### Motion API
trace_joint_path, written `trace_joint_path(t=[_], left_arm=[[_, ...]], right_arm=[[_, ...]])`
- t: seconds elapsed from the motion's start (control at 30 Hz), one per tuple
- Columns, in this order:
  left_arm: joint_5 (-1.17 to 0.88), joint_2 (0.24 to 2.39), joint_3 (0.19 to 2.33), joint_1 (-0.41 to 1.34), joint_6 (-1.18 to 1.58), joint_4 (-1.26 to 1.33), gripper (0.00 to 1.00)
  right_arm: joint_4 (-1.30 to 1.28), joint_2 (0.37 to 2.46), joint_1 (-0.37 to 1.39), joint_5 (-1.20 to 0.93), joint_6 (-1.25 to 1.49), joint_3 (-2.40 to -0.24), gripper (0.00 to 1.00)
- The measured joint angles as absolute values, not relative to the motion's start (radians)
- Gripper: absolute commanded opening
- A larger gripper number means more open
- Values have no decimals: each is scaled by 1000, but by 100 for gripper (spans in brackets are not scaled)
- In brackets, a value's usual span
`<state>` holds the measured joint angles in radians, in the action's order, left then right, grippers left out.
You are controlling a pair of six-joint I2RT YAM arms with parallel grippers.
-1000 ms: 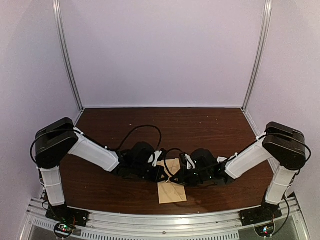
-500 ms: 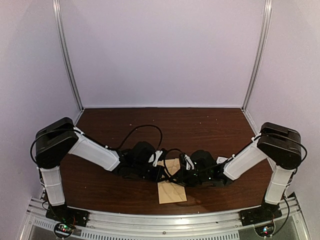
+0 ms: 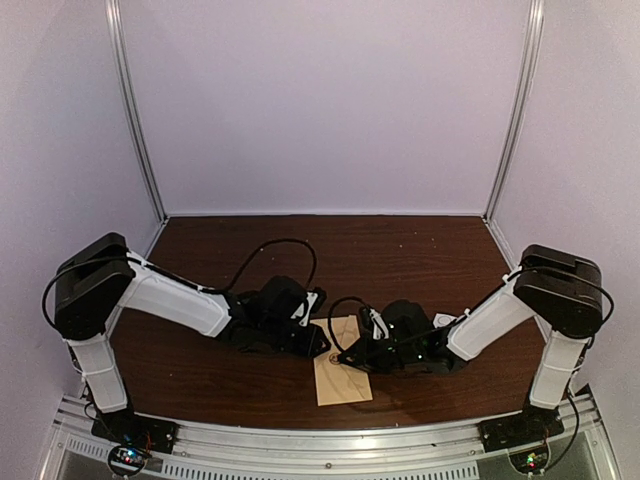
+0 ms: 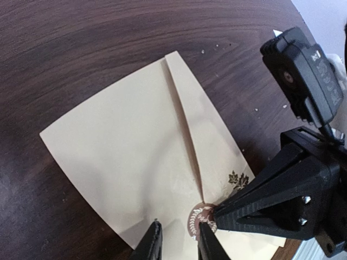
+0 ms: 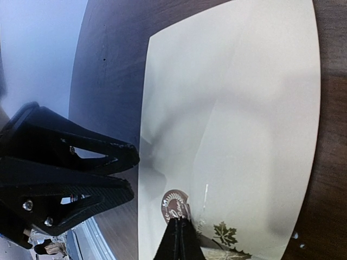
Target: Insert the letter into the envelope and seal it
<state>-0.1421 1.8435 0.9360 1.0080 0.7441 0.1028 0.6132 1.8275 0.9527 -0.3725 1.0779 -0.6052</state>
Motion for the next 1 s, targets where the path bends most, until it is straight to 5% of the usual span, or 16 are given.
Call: trace_joint_path(t=[0.27, 1.0], left_arm=[[-136, 1866, 918, 1008, 741, 116, 0], [-154, 1887, 897, 1007, 745, 195, 0]], right_arm=[[614, 1829, 953, -373, 1078, -605, 0], [623, 1877, 953, -402, 1079, -657, 0]])
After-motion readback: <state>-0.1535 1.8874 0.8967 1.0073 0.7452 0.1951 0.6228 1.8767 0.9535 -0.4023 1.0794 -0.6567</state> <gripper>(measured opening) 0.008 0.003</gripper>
